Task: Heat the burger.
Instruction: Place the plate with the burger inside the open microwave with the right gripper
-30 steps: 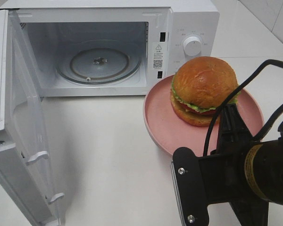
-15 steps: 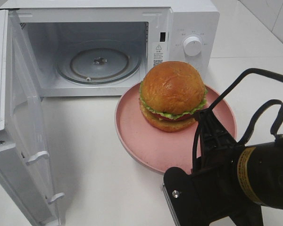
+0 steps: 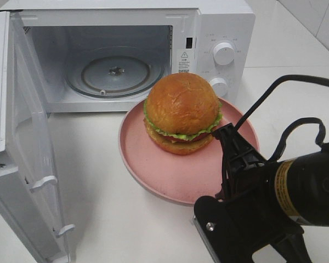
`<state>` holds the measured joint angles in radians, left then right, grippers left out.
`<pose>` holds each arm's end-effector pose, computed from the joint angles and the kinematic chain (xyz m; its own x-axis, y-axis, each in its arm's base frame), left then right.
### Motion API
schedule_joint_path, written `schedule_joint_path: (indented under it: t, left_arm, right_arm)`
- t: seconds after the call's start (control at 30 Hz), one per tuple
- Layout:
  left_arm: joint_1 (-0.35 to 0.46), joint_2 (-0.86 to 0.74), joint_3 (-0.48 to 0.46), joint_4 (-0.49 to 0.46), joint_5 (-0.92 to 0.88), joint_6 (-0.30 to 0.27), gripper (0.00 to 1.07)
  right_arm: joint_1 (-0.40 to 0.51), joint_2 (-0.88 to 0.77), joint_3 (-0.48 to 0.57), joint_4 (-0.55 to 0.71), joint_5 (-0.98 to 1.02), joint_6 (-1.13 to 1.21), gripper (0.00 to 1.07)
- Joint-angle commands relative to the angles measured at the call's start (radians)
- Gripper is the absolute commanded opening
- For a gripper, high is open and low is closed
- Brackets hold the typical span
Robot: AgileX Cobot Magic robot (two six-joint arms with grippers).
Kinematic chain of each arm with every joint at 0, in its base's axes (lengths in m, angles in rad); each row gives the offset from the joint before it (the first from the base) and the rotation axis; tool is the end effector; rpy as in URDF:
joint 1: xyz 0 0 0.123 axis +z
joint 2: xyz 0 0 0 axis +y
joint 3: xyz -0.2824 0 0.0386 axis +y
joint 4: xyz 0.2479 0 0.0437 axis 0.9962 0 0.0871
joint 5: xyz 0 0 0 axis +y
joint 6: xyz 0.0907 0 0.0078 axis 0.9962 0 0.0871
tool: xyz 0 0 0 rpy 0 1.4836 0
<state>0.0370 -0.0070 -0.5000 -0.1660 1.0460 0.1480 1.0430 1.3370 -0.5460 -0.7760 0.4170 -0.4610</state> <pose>-0.0054 -0.0132 0.2792 -0.4241 0.0479 -0.9044 0.1198 0.9928 -0.0036 0.1351 0.1803 0.1872 0.5416 -0.8402 0.0267 -0.6743 -0.4532 -0.5830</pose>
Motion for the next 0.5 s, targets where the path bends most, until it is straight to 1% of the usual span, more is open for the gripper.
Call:
schedule_joint_path:
  t: [0.03,0.07,0.1,0.17,0.27,0.33,0.43,0.5]
  left_arm:
    - [-0.006,-0.019,0.003,-0.007,-0.008,-0.002,1.00]
    - [-0.006,-0.019,0.003,-0.007,-0.008,-0.002,1.00]
    - [-0.006,-0.019,0.003,-0.007,-0.008,-0.002,1.00]
    - [-0.006,-0.019,0.003,-0.007,-0.008,-0.002,1.00]
    - [-0.006,-0.019,0.003,-0.007,-0.008,-0.002,1.00]
    - [-0.006,-0.019,0.003,-0.007,-0.008,-0.002,1.00]
    - [-0.006,-0.019,0.003,-0.007,-0.008,-0.002,1.00]
    - [-0.006,-0.019,0.003,-0.007,-0.008,-0.002,1.00]
  right_arm:
    - [-0.046,-0.009,-0.017,0.004,-0.044,-0.119,0.00]
    - [-0.074,-0.009,-0.017,0.045,-0.074,-0.184,0.00]
    - [-0.074,-0.009,-0.017,0.045,-0.074,-0.184,0.00]
    - [-0.109,-0.009,-0.017,0.109,-0.102,-0.286,0.00]
    - [-0.132,-0.009,-0.017,0.139,-0.110,-0.350,0.00]
    - [-0.168,-0.009,-0.017,0.188,-0.111,-0.451,0.00]
    - [-0.180,-0.009,-0.017,0.209,-0.114,-0.487,0.00]
    - [-0.221,-0.009,-0.017,0.316,-0.146,-0.616,0.00]
